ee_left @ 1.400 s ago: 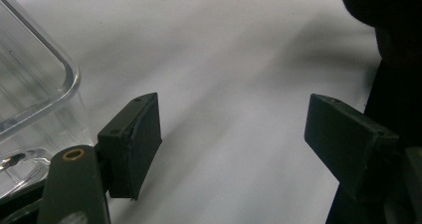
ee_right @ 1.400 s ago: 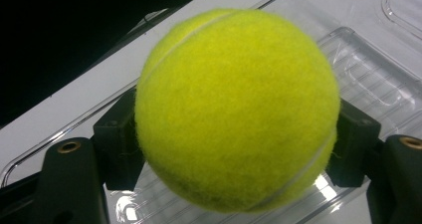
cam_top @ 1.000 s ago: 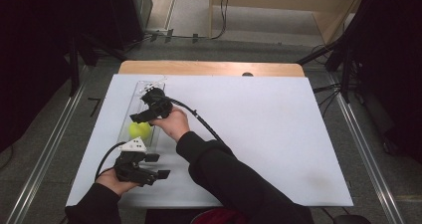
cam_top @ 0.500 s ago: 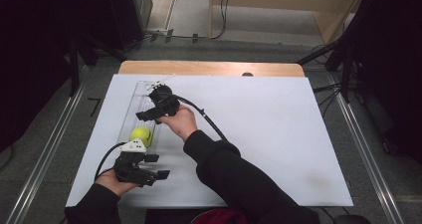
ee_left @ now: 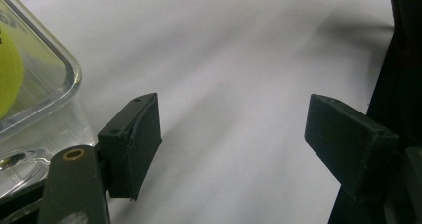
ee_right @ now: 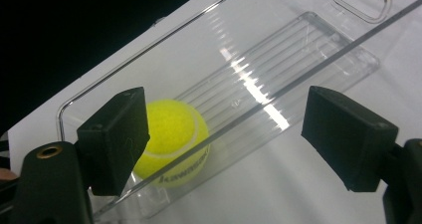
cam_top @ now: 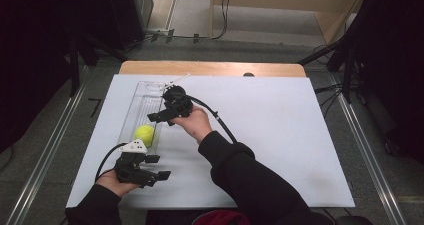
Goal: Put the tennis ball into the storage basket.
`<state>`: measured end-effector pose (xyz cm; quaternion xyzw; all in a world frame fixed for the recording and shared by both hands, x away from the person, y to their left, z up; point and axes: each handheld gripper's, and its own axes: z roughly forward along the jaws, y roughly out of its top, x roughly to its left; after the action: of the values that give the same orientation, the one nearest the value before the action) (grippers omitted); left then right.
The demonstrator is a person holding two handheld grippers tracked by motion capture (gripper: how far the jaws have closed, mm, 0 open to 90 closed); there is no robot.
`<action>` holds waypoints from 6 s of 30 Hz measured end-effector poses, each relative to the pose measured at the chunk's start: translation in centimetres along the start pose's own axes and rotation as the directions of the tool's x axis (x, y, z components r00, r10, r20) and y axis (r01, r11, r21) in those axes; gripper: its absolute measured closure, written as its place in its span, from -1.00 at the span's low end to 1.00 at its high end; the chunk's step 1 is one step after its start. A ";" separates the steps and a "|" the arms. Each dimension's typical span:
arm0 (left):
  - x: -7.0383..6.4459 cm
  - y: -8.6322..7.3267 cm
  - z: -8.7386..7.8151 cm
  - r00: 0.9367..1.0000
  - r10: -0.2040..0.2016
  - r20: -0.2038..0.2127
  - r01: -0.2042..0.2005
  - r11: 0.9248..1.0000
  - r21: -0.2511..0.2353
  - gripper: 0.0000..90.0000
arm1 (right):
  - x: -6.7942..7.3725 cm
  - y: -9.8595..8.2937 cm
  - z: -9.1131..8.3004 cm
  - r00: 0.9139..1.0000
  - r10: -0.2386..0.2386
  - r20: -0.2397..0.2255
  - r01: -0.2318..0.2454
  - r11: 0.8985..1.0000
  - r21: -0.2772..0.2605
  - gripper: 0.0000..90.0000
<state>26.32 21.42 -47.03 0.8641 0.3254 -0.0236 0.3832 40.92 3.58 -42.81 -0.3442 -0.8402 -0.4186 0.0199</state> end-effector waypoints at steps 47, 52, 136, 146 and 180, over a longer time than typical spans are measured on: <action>0.0 0.0 0.0 1.000 0.005 -0.019 -0.005 1.000 -0.013 -0.49 | -1.7 -5.6 -6.4 1.000 -0.026 0.015 0.025 0.999 0.040 -0.59; 0.0 0.0 0.0 1.000 0.005 -0.021 -0.005 1.000 -0.012 -0.49 | -2.3 -6.3 -7.0 1.000 0.000 0.010 -0.001 0.999 0.040 -0.59; -0.2 0.1 -0.1 1.000 0.010 -0.017 -0.010 1.000 -0.011 -0.49 | -5.9 -17.3 -18.1 0.993 0.060 0.105 -0.059 0.998 -0.015 -0.55; -0.2 0.1 -0.1 1.000 0.008 -0.017 -0.009 1.000 -0.012 -0.49 | -5.9 -18.7 -18.9 0.990 0.073 0.116 -0.072 0.997 -0.014 -0.55; -0.2 0.1 -0.1 1.000 0.006 -0.019 -0.006 1.000 -0.014 -0.49 | -6.0 -24.1 -21.8 0.978 0.129 0.165 -0.129 0.992 -0.010 -0.55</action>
<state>26.24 21.36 -46.83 0.8625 0.3264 -0.0121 0.3865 25.62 -25.33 -47.20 -0.4316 -0.8148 -0.3864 -0.0225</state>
